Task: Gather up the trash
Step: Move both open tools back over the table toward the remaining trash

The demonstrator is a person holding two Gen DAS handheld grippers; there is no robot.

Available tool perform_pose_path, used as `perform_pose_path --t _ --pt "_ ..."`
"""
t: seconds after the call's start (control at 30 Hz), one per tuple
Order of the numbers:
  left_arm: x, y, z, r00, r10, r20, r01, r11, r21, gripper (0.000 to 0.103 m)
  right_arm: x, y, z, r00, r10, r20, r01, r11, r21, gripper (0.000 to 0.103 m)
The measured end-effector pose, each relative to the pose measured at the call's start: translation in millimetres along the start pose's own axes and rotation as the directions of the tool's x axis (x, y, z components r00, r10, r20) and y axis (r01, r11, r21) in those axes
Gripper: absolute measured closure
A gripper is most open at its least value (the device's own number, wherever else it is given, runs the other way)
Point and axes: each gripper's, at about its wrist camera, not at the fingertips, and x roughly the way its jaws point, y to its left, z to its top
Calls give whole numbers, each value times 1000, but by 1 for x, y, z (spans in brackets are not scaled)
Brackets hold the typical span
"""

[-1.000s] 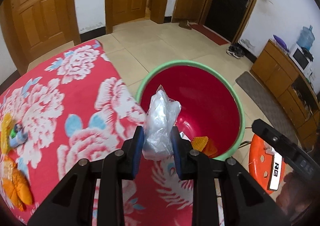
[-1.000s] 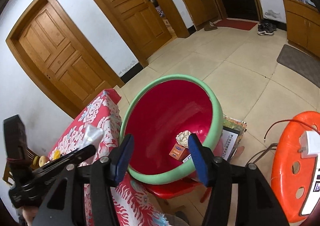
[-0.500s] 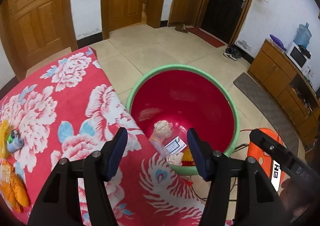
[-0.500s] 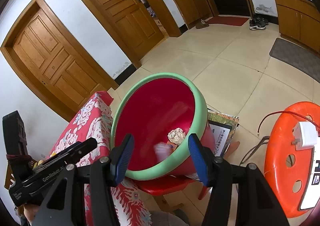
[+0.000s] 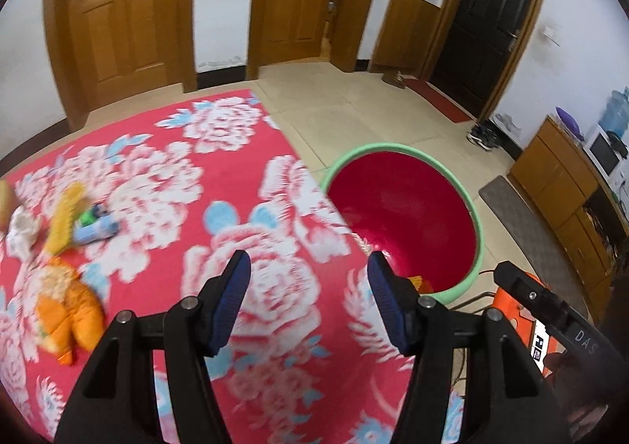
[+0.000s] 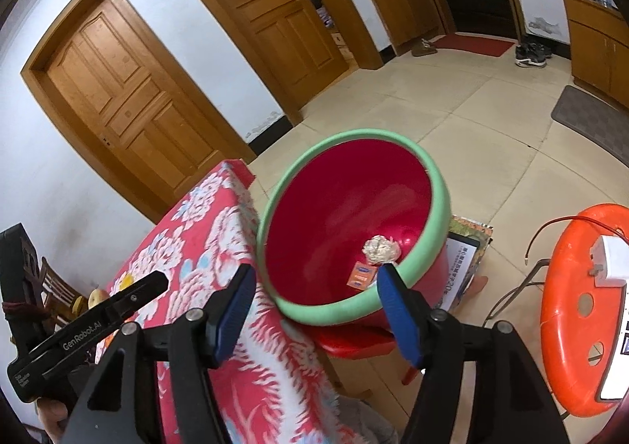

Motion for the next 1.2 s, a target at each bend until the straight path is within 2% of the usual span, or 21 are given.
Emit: perform_pose_path --t 0.4,0.57,0.87,1.2 --pt "-46 66 -21 994 110 25 -107 988 -114 40 -4 44 -14 998 51 -31 -54 996 -75 27" --pt "-61 98 -31 986 168 20 -163 973 -163 40 0 64 -19 996 68 -51 -73 992 -106 26" --pt "-77 147 -49 975 221 18 -210 945 -251 40 17 109 -29 990 88 -112 -110 973 -203 25" --pt "-87 194 -61 960 281 11 -263 910 -320 40 44 164 -42 971 121 -208 -178 942 -283 25"
